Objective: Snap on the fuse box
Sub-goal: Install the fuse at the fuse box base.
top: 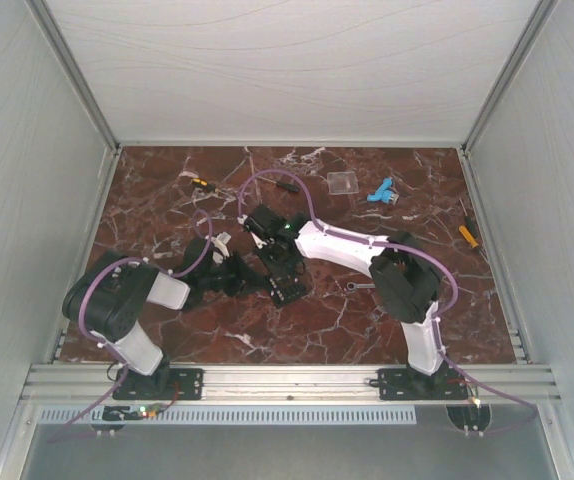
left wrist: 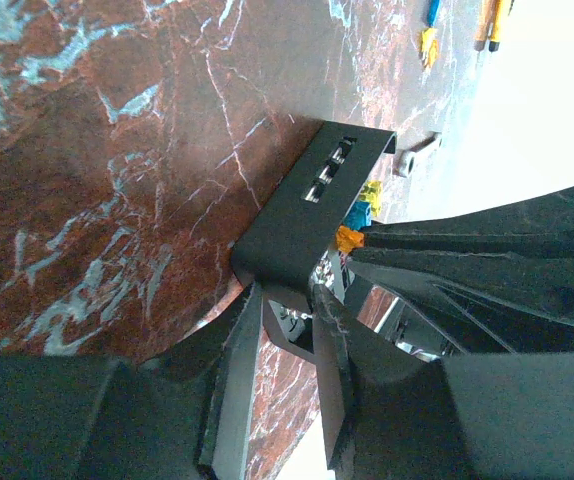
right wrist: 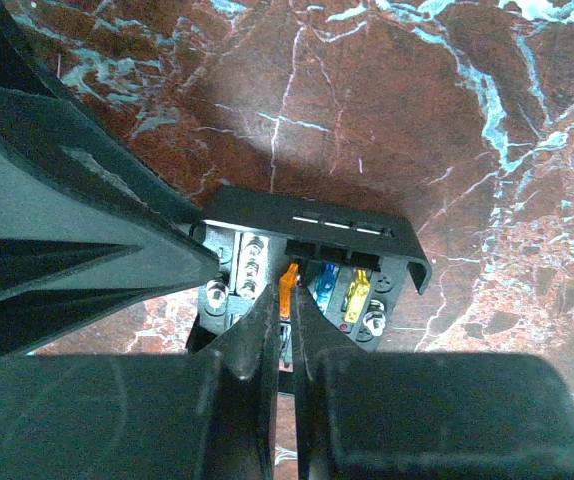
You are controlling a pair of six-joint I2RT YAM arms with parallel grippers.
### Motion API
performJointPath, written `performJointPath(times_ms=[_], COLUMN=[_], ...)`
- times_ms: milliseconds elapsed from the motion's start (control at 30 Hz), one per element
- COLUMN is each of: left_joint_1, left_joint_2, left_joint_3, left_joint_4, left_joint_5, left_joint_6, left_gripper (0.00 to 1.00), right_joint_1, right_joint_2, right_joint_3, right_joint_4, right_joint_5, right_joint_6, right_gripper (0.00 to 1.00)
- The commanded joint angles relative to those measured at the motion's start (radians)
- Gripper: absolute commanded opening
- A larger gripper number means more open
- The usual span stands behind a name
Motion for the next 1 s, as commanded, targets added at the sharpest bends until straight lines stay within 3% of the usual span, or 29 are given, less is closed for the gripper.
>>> performJointPath(times_ms=[0,133,267,967], left_joint_1=[-0.006,-0.006,-0.006,-0.008], left_joint_2=[-0.031,-0.073,-0.113,-0.027], left_joint_3=[0.008,-0.001,0.002,0.088], left_joint_4=[0.044,0.017,-0.018,-0.068], left_joint_5=[0.007,-0.006,-0.019,-0.038], left_joint_6=[-0.006,-0.001,0.012,0.058], left_gripper=[0.27,0.28,0.30,0.36], right_joint_1=[0.019,0.032,0.036,0.039], right_joint_2=[-0.003,-0.097,-0.134,-0.026], right_joint_3=[-0.050,-0.042,-0.043,-0.031], right_joint_4=[0.090,0.086,0.078,0.081], right_joint_5=[0.010,0.033,0.064,0.094], right_joint_6=[-0.016,-0.007,0.005,0.050], right_gripper=[0.02,0.14,0.18,0.16])
